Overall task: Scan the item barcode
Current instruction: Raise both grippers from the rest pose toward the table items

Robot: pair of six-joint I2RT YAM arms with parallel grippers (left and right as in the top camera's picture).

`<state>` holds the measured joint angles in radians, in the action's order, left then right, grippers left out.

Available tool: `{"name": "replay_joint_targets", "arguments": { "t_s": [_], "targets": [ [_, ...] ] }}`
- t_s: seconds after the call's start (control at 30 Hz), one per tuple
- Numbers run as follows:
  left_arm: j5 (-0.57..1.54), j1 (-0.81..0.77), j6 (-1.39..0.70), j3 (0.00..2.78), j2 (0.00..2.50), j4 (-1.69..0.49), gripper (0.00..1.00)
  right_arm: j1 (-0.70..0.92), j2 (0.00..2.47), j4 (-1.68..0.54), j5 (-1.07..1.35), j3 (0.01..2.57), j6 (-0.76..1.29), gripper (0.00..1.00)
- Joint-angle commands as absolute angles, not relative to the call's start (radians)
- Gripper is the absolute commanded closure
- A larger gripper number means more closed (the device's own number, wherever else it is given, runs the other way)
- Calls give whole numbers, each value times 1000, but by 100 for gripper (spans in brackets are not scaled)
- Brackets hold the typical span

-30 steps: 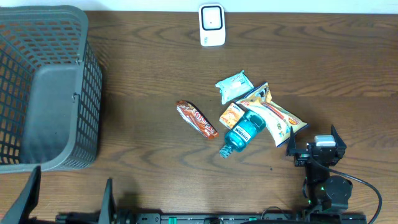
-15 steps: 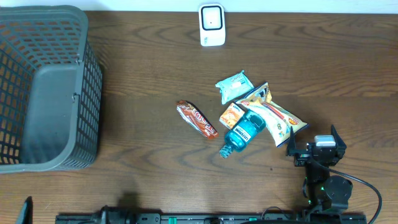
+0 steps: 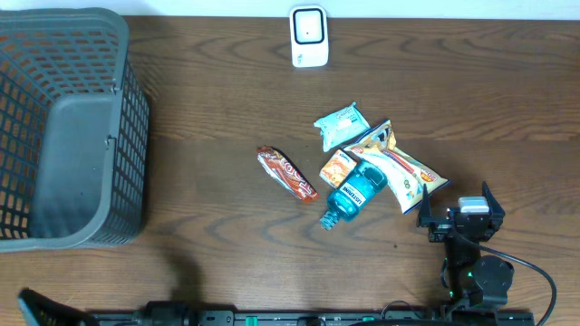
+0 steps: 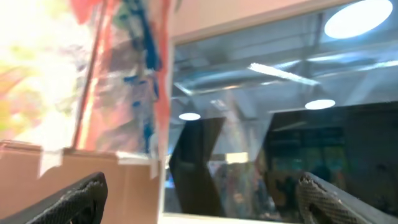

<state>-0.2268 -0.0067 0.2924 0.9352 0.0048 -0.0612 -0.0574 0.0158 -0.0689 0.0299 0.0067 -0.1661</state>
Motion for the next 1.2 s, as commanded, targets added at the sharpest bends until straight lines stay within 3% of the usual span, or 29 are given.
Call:
{"name": "replay_joint_targets", "arguments": {
  "t_s": [0.0, 0.17, 0.23, 0.4, 0.5, 0.67, 0.87, 0.97, 1.17],
  "targets": [
    [-299, -2, 302, 920, 43, -40, 3, -50, 14, -72, 32, 6, -173, 1],
    [-301, -2, 282, 920, 91, -56, 3, -50, 14, -71, 51, 6, -170, 1],
    [-301, -2, 279, 918, 101, -80, 3, -50, 14, -70, 80, 6, -77, 1],
    [-301, -2, 151, 875, 99, -88, 3, -49, 25, -68, 127, 6, 568, 1],
    [-301, -2, 14, 833, 97, -88, 3, -49, 36, -53, 299, 6, 794, 1],
    [-301, -2, -119, 721, 81, -88, 3, -49, 39, -43, 587, 6, 873, 1],
    [-300, -2, -216, 606, 74, -168, 3, -49, 39, -28, 654, 6, 992, 1],
    [-300, -2, -276, 558, 74, -182, 3, -49, 39, 86, 783, 6, 831, 1],
    [-275, -2, -376, 495, 74, -181, 3, -49, 65, 43, 801, 86, 811, 1]
  ]
}}
